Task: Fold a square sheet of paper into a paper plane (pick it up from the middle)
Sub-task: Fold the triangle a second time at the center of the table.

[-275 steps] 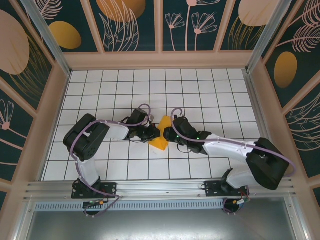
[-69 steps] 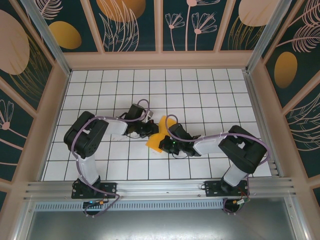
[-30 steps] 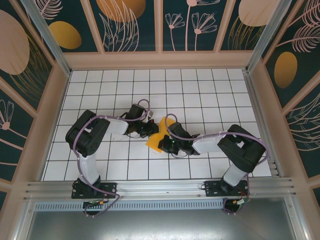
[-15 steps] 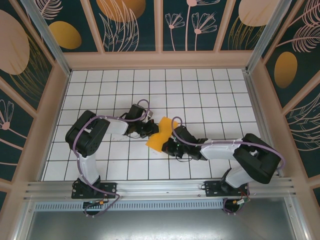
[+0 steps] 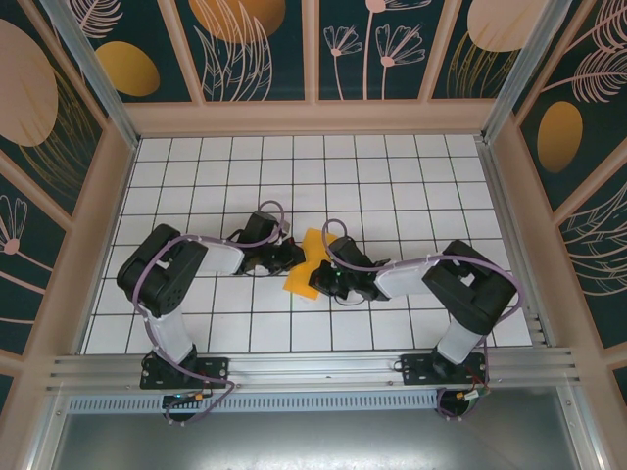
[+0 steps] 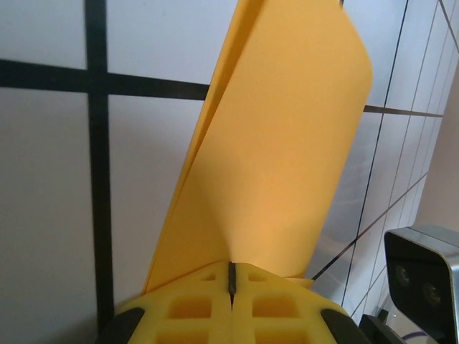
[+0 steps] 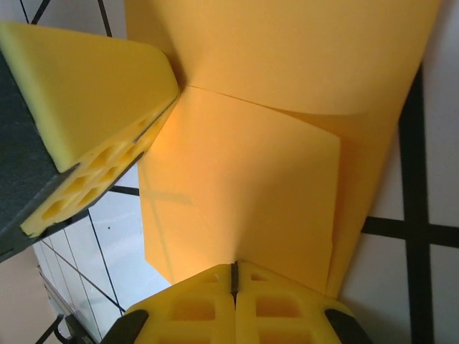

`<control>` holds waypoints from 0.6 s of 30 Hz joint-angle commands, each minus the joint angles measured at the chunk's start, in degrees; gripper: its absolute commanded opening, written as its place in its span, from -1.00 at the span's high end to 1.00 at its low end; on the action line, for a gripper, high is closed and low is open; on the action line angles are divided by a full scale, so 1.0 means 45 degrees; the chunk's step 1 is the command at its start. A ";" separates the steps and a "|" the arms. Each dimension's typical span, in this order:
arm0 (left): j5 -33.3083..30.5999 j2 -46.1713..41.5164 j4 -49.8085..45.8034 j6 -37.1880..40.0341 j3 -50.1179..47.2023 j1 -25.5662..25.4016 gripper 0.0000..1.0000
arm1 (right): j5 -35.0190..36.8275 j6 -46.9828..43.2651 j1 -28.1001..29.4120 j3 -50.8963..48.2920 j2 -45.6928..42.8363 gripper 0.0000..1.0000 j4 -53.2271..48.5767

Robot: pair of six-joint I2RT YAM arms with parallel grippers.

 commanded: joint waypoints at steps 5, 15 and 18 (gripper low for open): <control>-0.0386 -0.0887 -0.0683 0.0407 0.0240 0.0028 0.73 | -0.0315 -0.0531 -0.0010 -0.1037 0.0006 1.00 -0.0819; 0.0997 -0.1026 -0.0540 0.0748 0.0106 -0.0009 0.70 | -0.0372 -0.0850 -0.0009 -0.0495 0.0408 1.00 -0.0935; 0.1358 -0.0712 -0.0034 0.0632 -0.0321 -0.0008 0.70 | -0.0430 -0.0875 -0.0009 -0.0376 0.0581 1.00 -0.0992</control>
